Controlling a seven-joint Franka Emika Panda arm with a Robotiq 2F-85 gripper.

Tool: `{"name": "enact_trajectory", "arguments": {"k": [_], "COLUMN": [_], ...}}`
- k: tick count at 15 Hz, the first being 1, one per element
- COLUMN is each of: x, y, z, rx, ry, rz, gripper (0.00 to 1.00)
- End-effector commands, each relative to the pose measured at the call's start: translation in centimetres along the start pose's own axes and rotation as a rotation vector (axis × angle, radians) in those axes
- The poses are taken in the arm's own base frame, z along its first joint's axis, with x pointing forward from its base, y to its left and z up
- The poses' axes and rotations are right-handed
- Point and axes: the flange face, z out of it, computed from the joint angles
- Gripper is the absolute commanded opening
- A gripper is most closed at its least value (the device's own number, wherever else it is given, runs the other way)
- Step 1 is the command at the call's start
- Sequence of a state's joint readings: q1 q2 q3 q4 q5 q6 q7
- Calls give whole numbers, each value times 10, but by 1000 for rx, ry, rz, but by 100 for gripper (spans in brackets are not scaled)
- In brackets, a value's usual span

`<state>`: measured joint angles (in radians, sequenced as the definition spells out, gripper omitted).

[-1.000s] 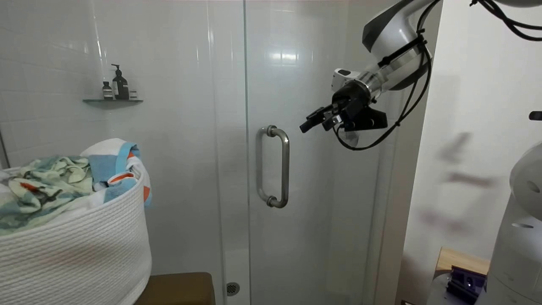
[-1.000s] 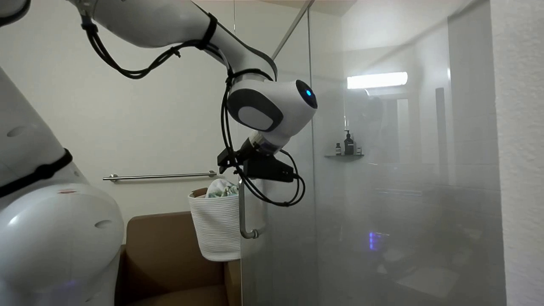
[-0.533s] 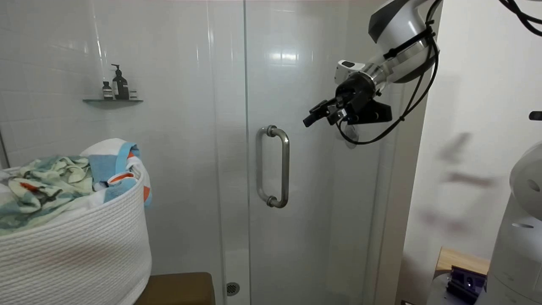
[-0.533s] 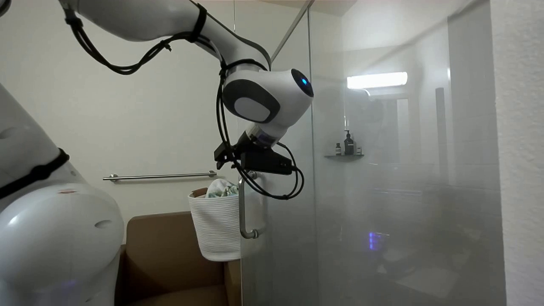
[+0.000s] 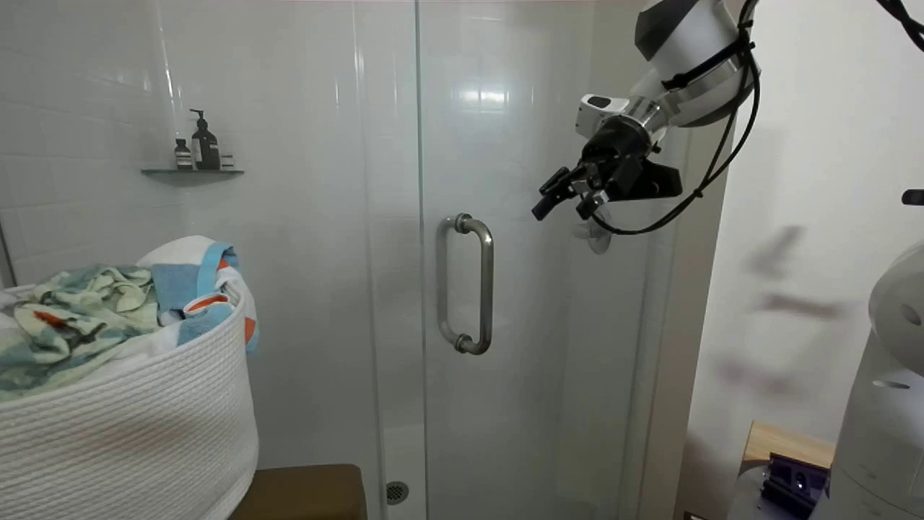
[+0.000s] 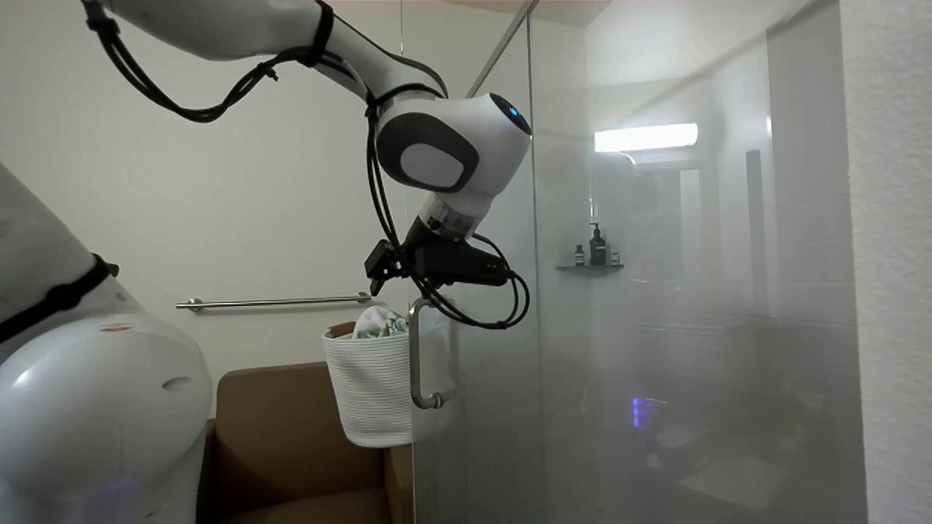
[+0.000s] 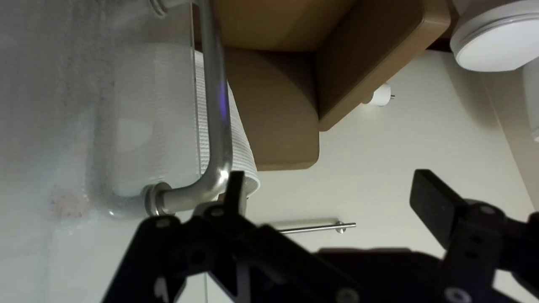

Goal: Open the door

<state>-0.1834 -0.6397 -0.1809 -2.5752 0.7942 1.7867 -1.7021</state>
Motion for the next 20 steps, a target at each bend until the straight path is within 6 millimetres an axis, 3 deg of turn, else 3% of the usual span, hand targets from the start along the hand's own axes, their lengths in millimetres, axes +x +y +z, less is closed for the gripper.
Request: {"name": "enact_trajectory", "arguments": {"k": [1,9,20], "x": [11,31,37], "y": [-9,-26,-28], "z": [-19,-45,-37], "rx": [-36,-151,-222], "ry": [-116,-348,-507], "rz": [-29,-212,-351], "gripper": [100,100,100]}}
